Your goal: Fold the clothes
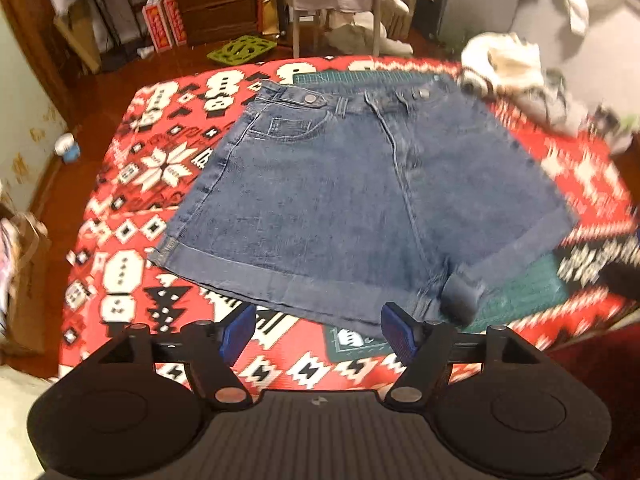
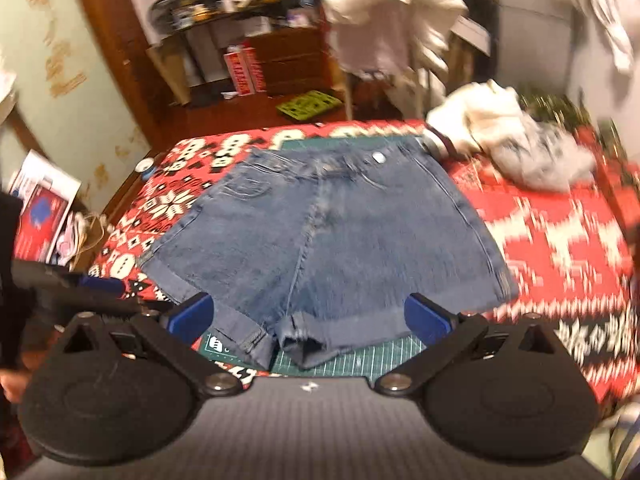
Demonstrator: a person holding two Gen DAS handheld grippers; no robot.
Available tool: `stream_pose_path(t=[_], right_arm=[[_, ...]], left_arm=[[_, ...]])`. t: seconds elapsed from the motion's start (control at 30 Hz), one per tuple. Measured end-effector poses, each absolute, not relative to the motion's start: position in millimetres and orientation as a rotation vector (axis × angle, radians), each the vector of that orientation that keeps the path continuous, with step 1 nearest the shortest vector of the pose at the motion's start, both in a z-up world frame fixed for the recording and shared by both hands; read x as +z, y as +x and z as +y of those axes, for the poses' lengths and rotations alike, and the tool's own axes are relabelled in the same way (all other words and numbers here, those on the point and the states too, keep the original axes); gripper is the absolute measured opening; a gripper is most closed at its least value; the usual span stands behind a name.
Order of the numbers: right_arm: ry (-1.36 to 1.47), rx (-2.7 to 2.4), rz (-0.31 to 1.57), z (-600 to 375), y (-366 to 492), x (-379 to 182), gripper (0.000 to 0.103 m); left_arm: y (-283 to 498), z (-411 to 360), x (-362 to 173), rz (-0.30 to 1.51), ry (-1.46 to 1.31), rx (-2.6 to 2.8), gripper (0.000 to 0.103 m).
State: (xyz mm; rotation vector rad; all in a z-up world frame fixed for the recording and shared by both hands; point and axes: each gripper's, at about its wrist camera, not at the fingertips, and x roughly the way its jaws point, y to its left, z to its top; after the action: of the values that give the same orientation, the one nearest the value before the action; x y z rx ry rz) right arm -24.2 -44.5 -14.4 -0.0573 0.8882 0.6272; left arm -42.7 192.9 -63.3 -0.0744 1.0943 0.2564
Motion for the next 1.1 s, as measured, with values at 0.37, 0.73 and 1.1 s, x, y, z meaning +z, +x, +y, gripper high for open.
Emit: stream_pose_path(t=[0.37, 0.73, 1.1], right_arm=[[-0.057, 0.643, 0.938, -40, -28, -62, 0.102], [-0.141, 0.655, 0.890, -12, -40, -116, 0.023], [-0.412, 0.715, 0.775, 31, -71, -139, 0.053]], left_arm=[[-38, 192, -107, 1.171, -0.343, 0.268, 0.049], [-19, 195, -136, 1.156, -0.545, 0.222, 0.027], [-18, 224, -141, 1.139, -0.800, 0.211, 0.027]])
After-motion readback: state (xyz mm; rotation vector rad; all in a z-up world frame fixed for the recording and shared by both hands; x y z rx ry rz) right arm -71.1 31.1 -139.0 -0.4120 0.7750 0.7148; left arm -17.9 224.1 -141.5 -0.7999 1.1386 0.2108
